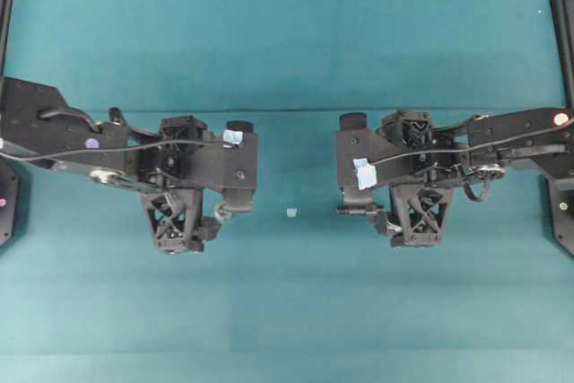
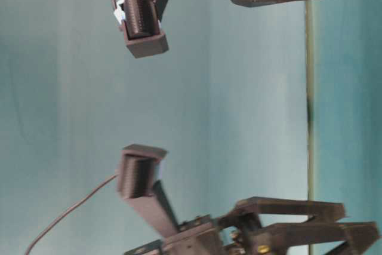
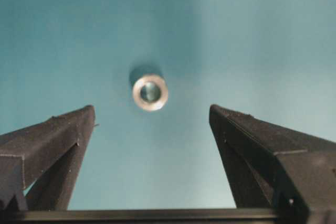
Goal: Insert the washer onto the shaft with both hands.
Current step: 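Lower both grippers, opening them around the washer and the shaft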
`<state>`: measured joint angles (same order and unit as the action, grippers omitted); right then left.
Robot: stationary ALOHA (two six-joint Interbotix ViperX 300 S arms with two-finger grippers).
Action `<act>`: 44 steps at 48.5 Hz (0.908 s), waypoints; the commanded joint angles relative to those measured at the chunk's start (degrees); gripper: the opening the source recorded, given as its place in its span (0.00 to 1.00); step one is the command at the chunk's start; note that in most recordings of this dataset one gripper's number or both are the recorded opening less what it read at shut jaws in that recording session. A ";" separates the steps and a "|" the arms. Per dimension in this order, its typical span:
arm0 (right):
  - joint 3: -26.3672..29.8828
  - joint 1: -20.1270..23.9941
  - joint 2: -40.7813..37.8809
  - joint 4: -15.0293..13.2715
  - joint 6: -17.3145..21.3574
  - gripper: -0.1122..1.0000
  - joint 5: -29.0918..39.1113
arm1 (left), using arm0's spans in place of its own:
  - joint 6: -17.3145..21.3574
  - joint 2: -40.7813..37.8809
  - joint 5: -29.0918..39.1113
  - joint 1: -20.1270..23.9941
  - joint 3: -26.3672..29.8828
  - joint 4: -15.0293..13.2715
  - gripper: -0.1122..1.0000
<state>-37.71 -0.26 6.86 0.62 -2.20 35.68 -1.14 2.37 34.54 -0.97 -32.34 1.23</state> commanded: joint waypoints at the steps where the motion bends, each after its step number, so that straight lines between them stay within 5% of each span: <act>1: -0.09 0.18 -0.18 -0.09 -0.18 0.98 -1.41 | -0.18 -0.70 -1.49 -0.18 0.18 0.09 0.98; 44: -4.48 0.18 -7.12 -0.09 0.00 0.98 -11.51 | -0.44 -10.90 -7.21 -0.09 -0.44 0.09 0.98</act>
<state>-42.36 -0.18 0.09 0.62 -2.20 25.14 -1.58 -8.61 27.77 -0.97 -32.96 1.23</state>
